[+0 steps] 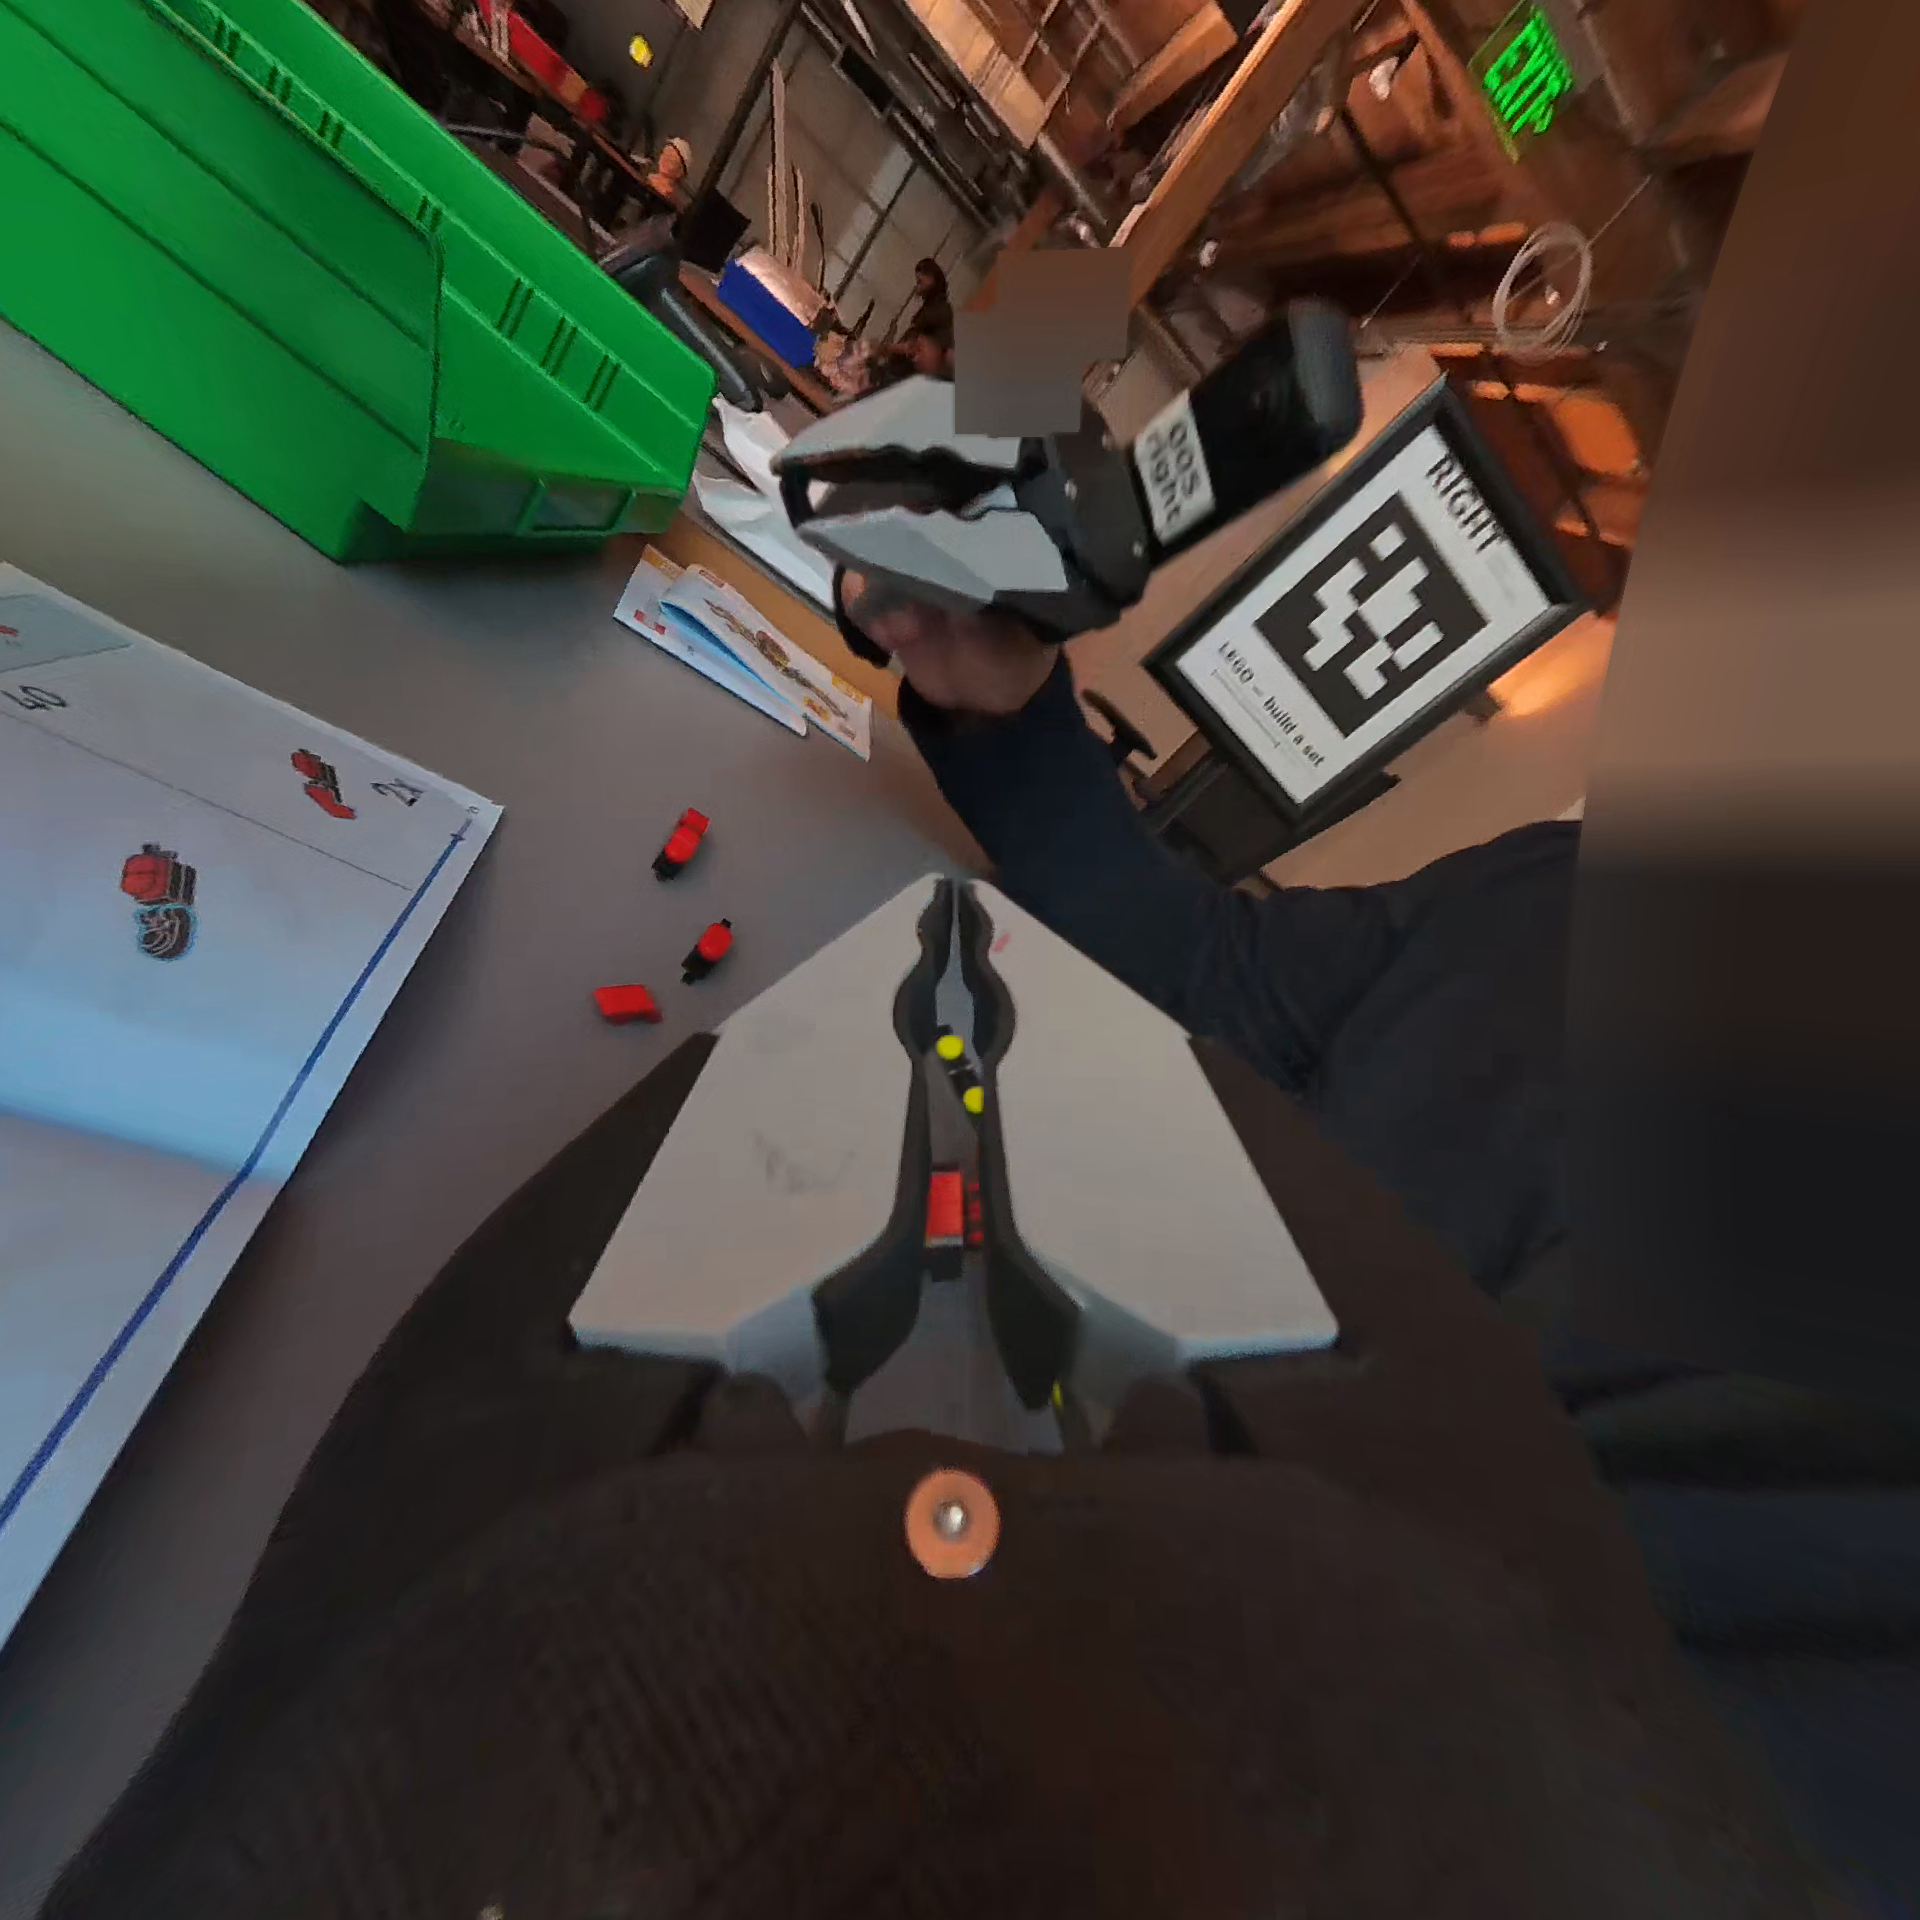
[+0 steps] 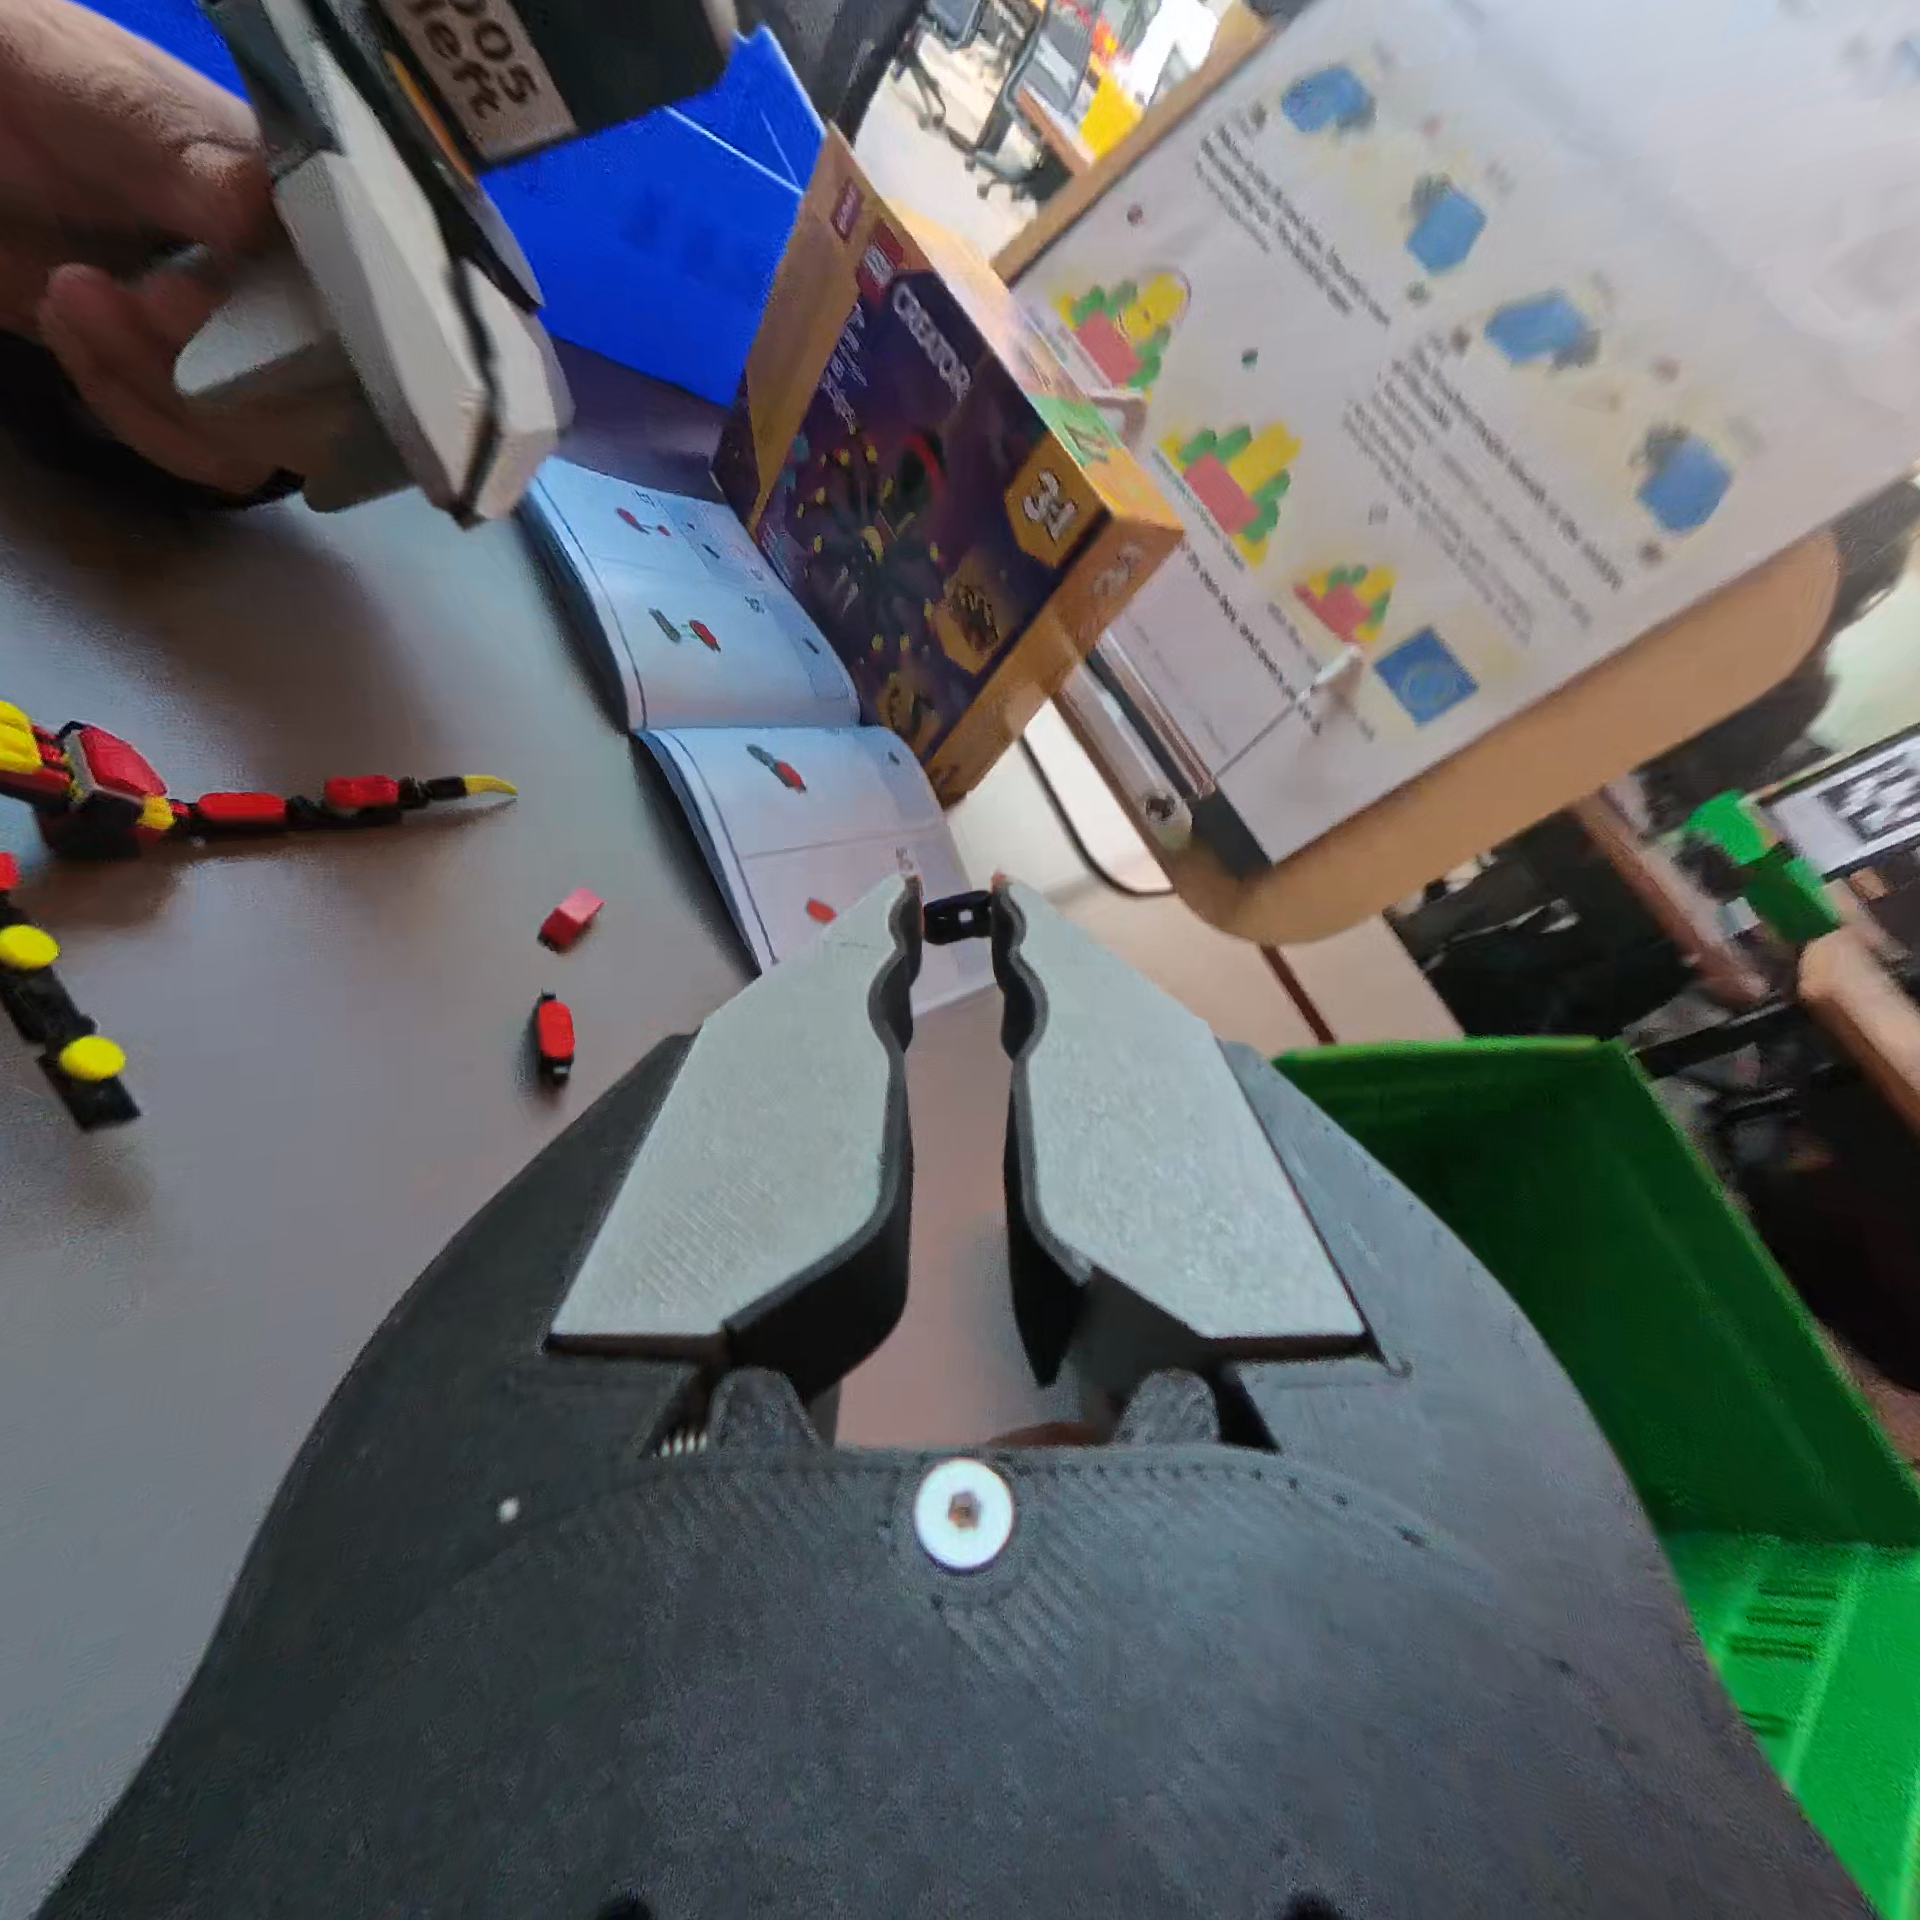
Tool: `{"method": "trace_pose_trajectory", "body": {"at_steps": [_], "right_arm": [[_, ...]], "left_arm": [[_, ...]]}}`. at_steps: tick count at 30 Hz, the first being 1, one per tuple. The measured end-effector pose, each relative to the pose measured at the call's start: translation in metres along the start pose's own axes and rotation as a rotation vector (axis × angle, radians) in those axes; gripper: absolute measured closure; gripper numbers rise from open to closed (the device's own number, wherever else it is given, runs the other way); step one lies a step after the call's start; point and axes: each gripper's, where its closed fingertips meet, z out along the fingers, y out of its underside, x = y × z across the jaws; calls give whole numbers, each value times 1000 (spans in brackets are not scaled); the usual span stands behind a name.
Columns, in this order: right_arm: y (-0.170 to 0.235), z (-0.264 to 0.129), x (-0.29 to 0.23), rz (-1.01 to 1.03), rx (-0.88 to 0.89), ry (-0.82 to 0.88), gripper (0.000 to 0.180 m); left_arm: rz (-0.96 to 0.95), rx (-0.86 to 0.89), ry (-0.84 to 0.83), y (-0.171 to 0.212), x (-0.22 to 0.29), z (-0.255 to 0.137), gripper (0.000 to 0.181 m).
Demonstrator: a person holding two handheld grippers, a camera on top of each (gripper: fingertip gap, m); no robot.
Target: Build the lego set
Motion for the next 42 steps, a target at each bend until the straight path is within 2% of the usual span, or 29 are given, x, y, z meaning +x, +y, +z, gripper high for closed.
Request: {"method": "trace_pose_trajectory", "body": {"at_steps": [3,9,15,18,25,32,34,38,40,42], "right_arm": [[23,-9,-11,69,-71,-177,170],[59,-18,-72,-31,-256,-486,169],[81,-15,-105,-139,-391,-594,169],[80,-17,-112,-119,-391,-632,169],[76,-26,-106,-52,-369,-642,162],[55,-26,-75,51,-246,-528,163],[52,-19,-70,29,-242,-470,157],[55,-5,-46,-29,-265,-287,159],[61,-6,-22,17,-278,-187,160],[62,-14,-10,115,-257,-185,159]], "left_arm": [[38,-68,-80,13,-13,2,177],[76,-99,-104,17,-13,5,181],[60,-97,-93,17,-13,4,181],[72,-117,-94,20,-11,6,181],[77,-140,-87,24,-9,8,181],[80,-141,-91,24,-10,8,181],[80,-137,-91,23,-10,8,181],[91,-124,-87,22,-8,7,181],[103,-115,-79,21,-6,6,181],[114,-109,-80,20,-5,6,181]]}}
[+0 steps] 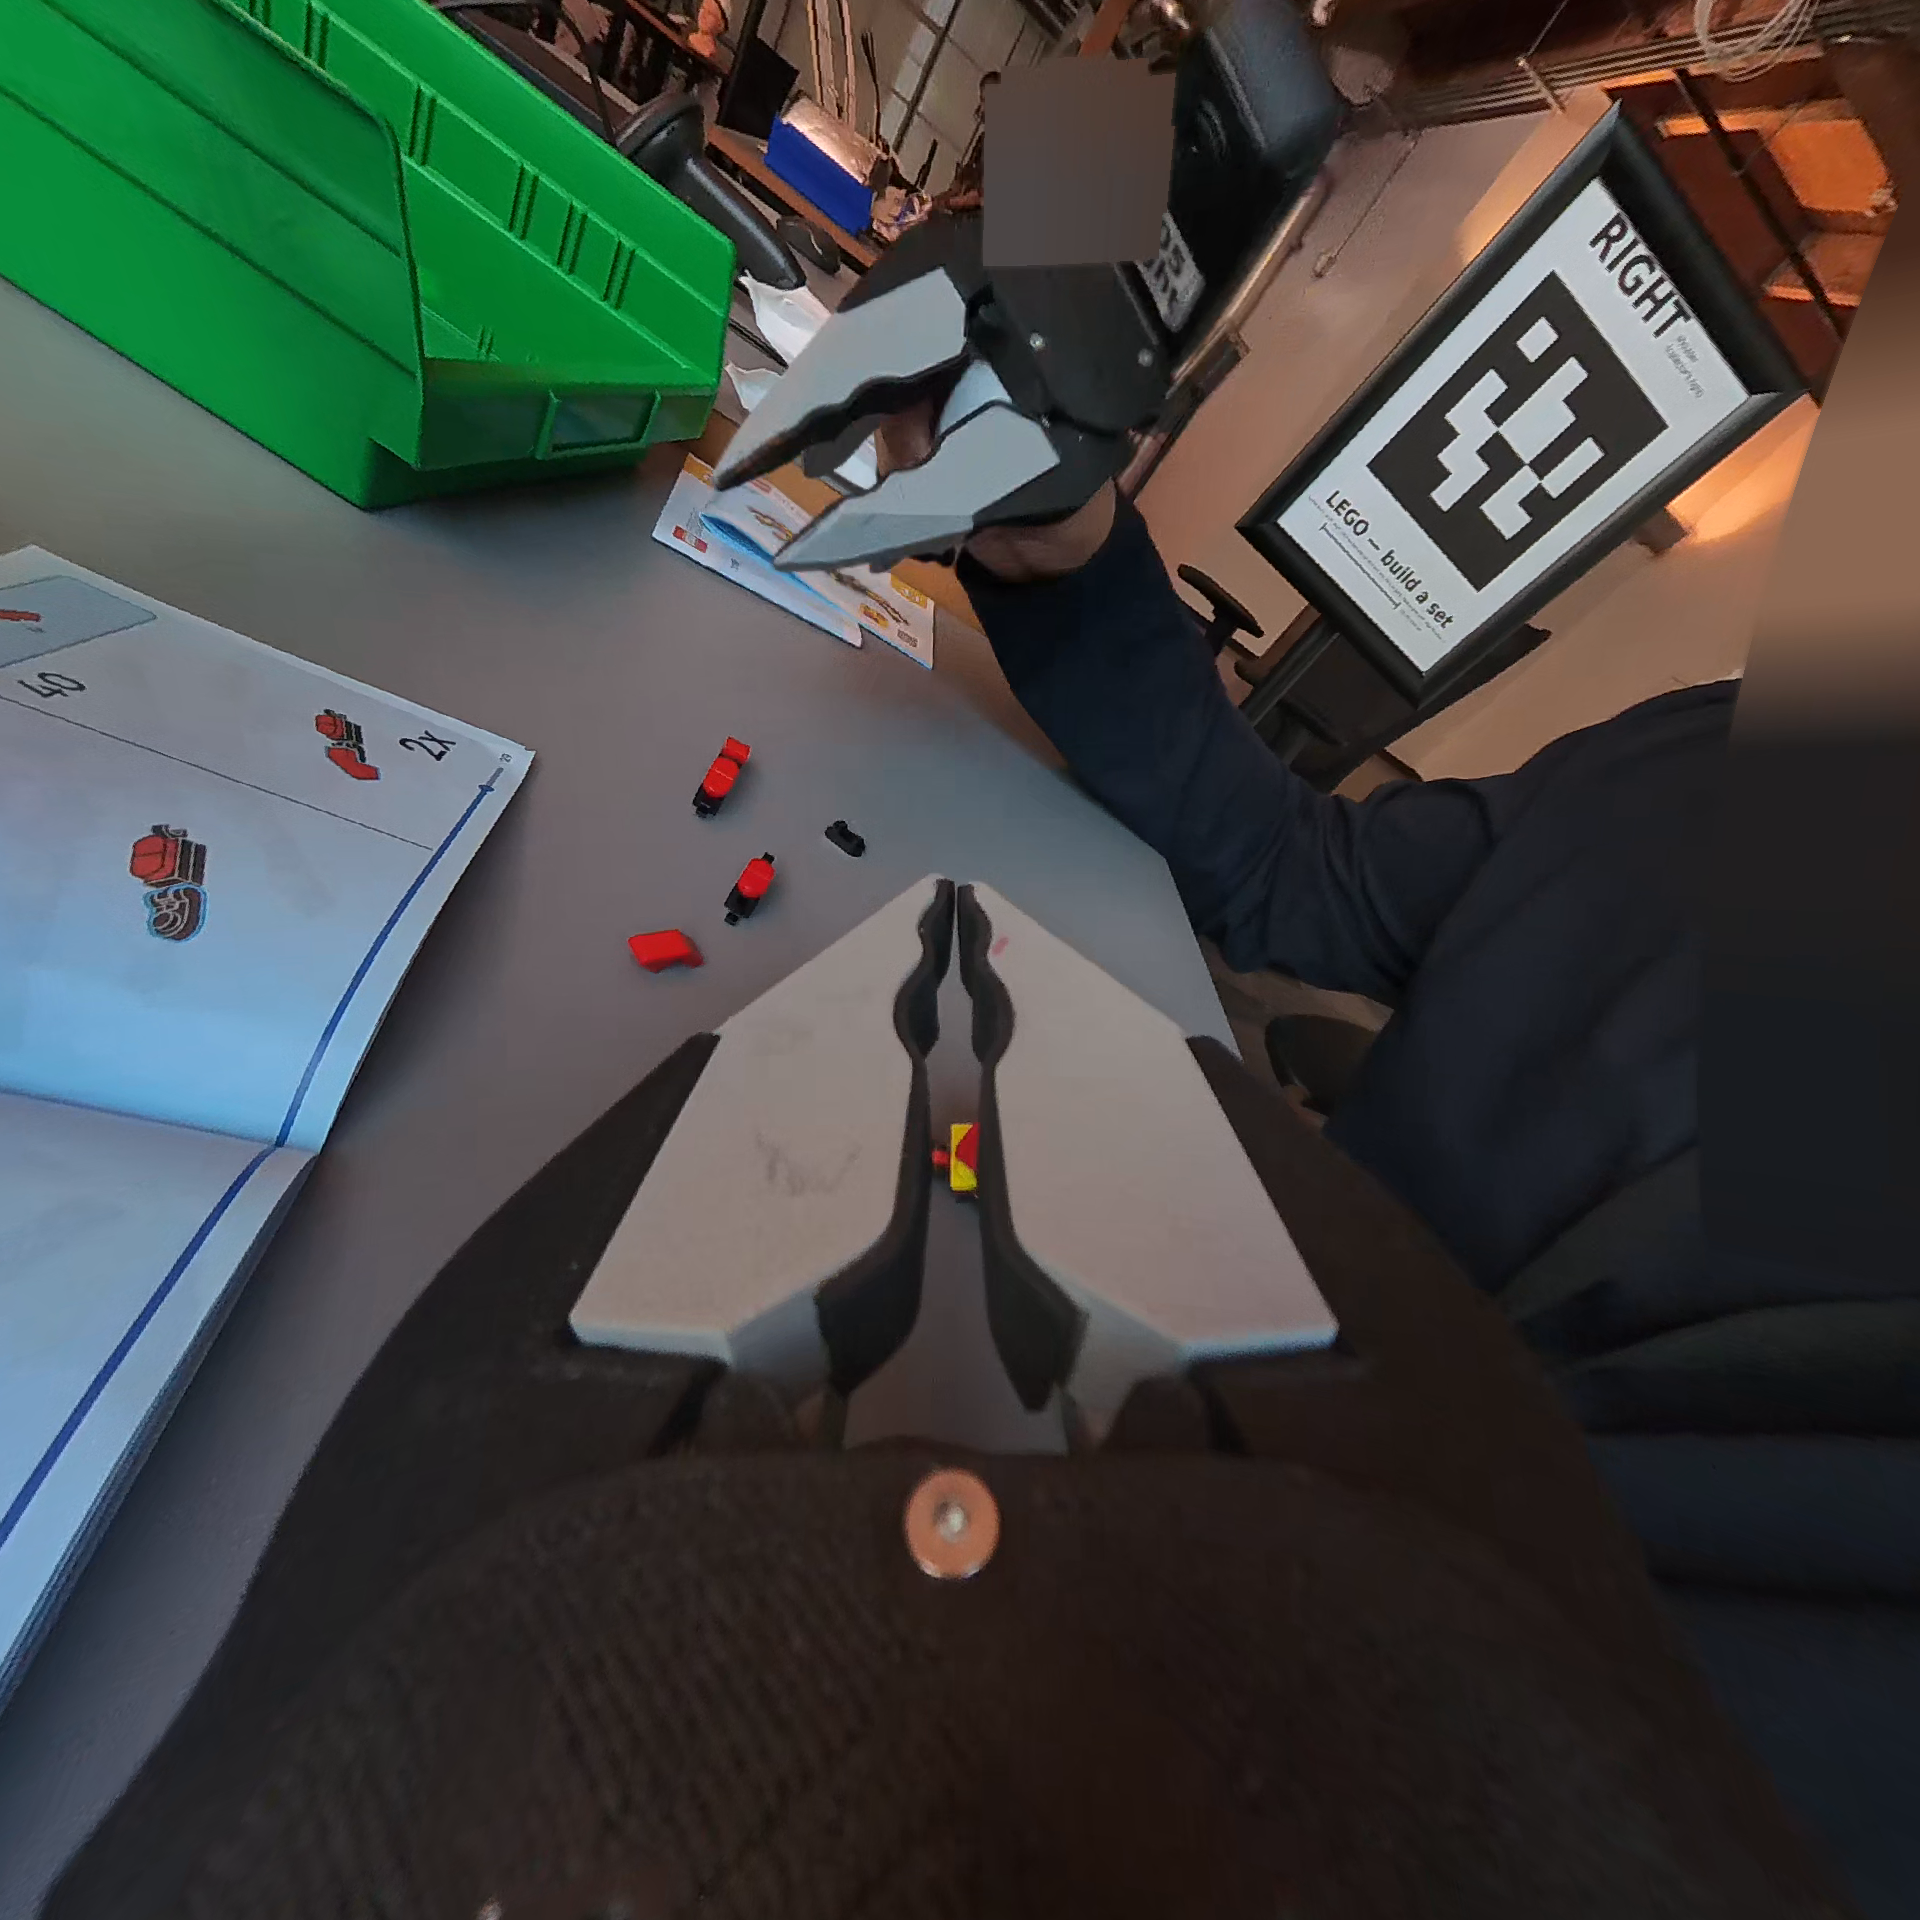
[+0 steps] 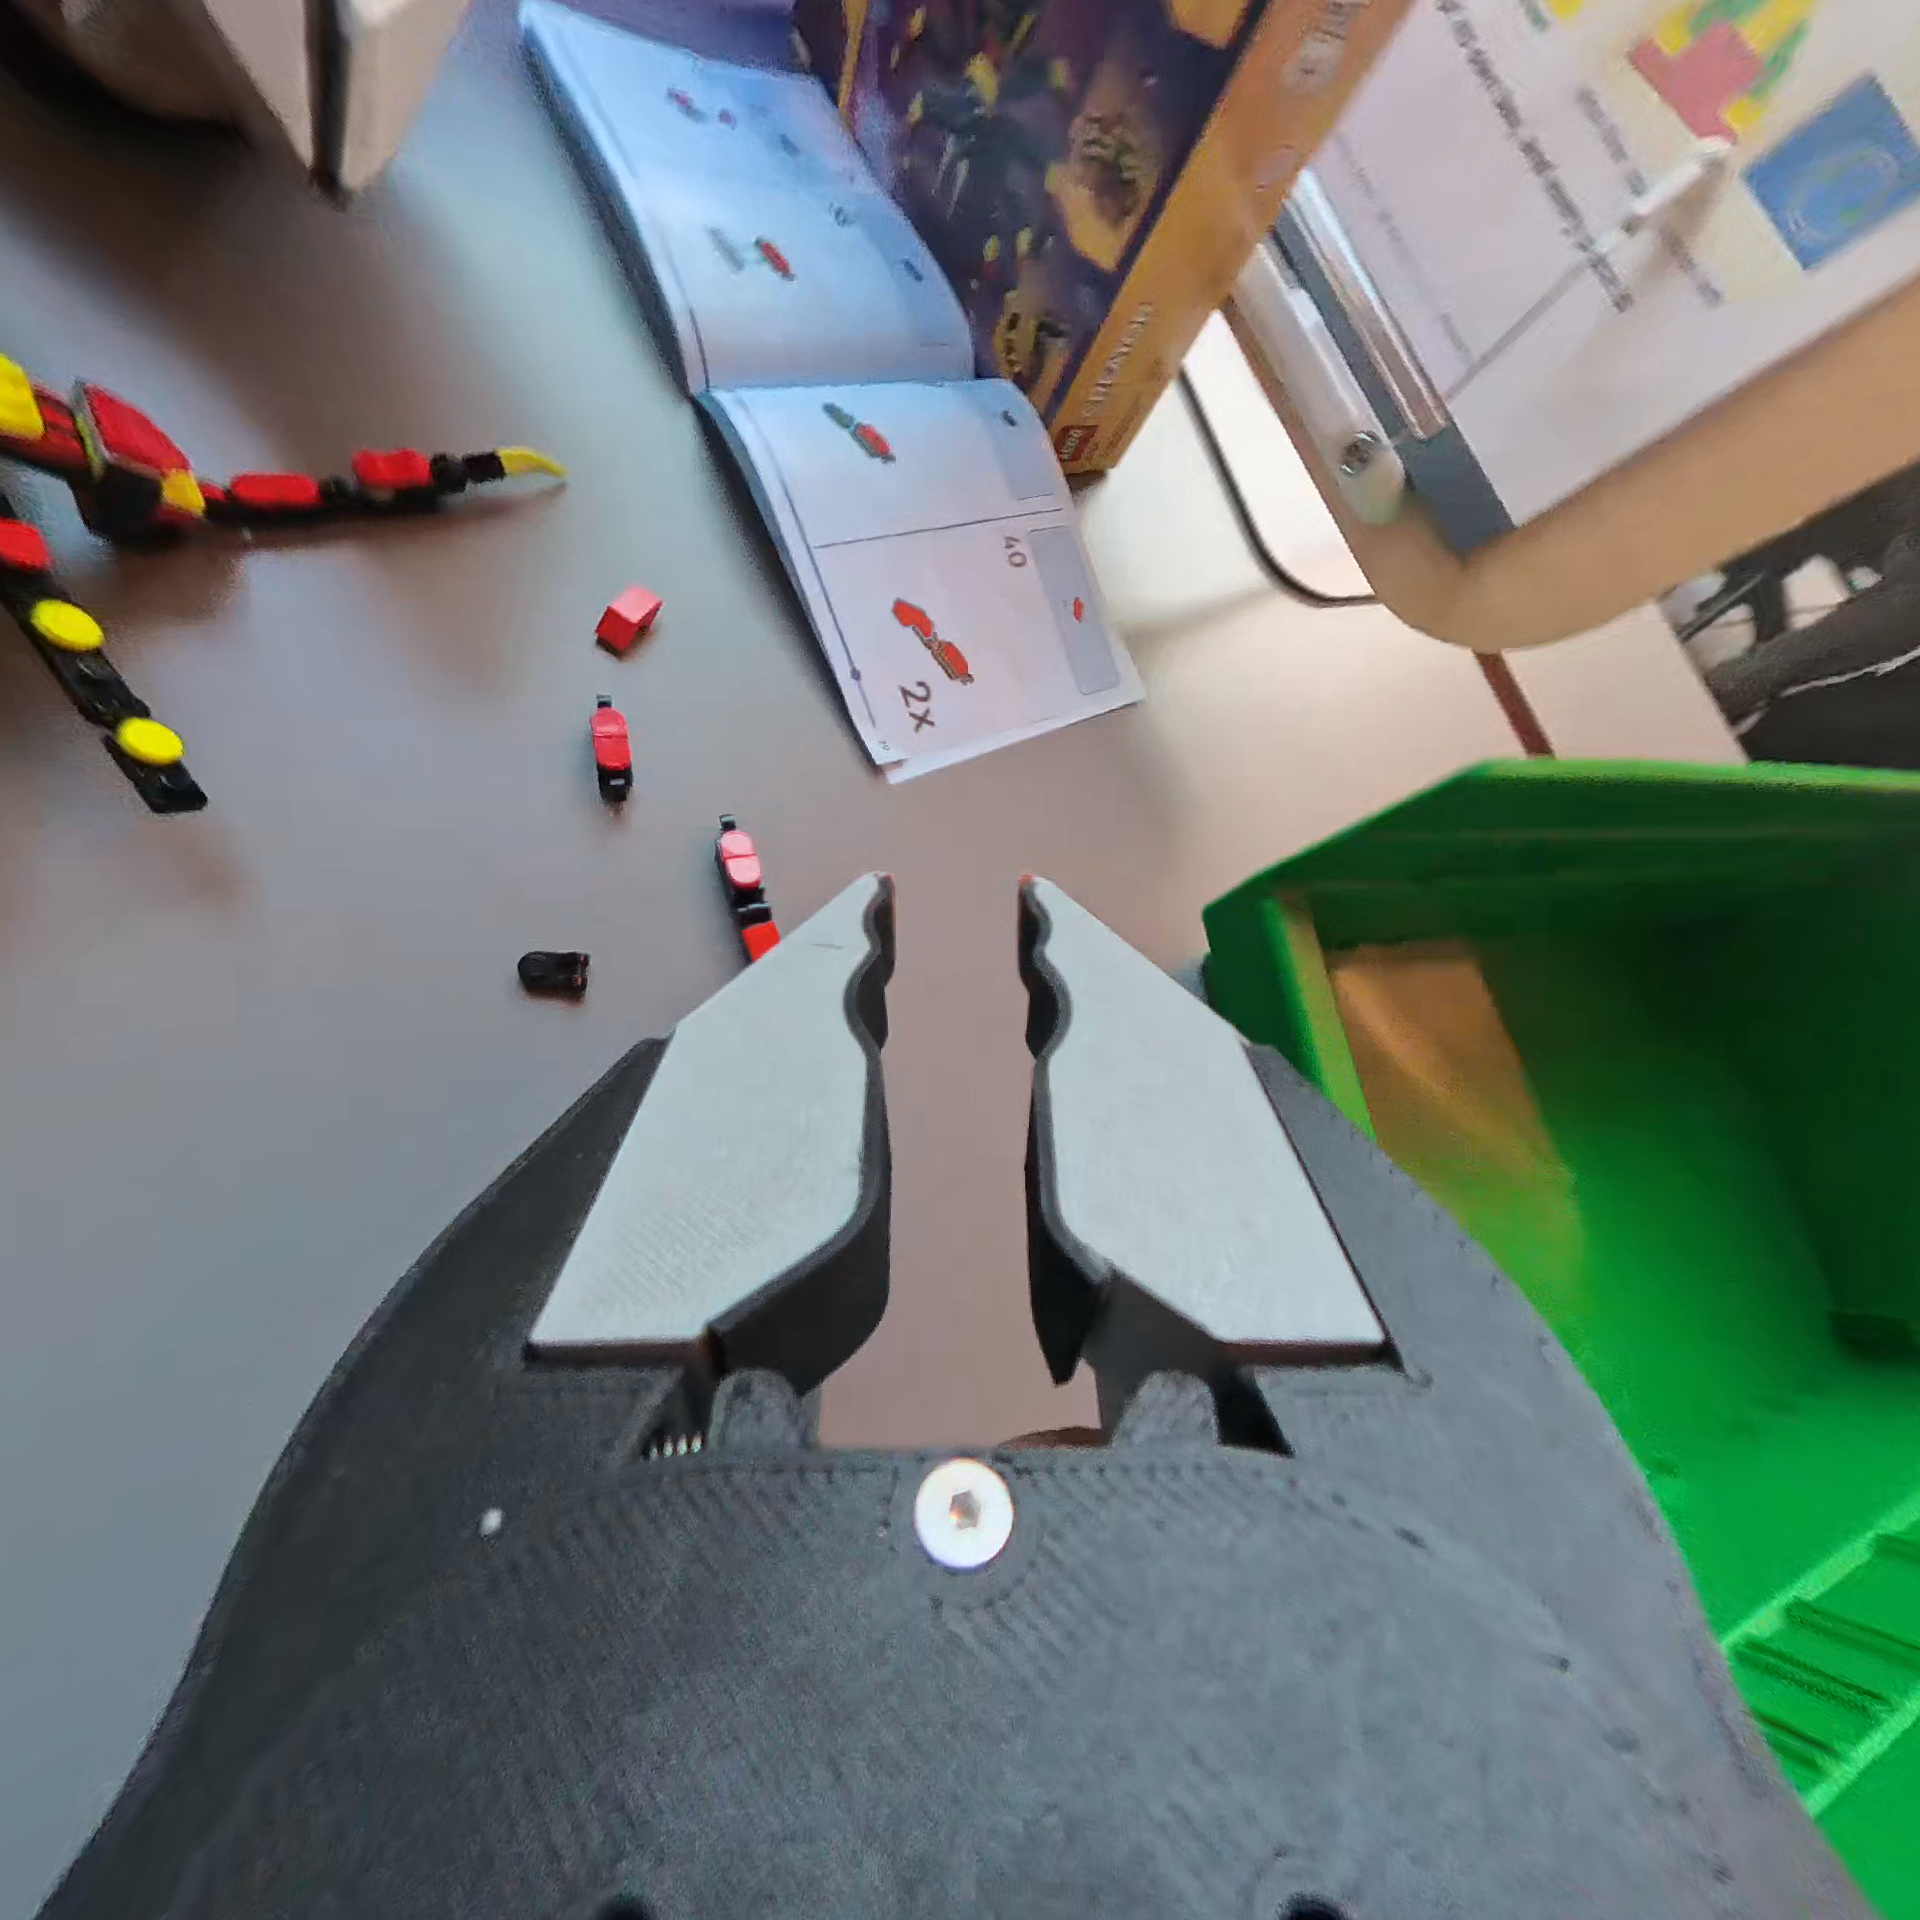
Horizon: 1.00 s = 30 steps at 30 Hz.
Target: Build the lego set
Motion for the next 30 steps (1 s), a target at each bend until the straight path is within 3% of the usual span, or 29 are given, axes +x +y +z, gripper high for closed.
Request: {"method": "trace_pose_trajectory", "body": {"at_steps": [2,4,9,13,20,25,30], "right_arm": [[0,-8,-5,56,30,-80,161],[-4,-12,-25,51,55,-209,180],[-17,6,-76,-50,56,-390,180],[-7,33,-98,-56,-47,-454,180],[1,68,-67,-51,-131,-216,180],[1,34,-45,-4,-93,-186,180],[17,-11,-77,50,-132,-447,180]], "left_arm": [[1,-6,0,1,0,1,181],[-6,-15,1,2,-1,2,181],[-21,-17,5,2,-2,2,181],[-17,-20,6,3,-1,3,181],[-3,-33,4,4,1,5,181],[8,-26,-1,4,1,4,181],[2,-38,-9,5,0,5,181]]}}
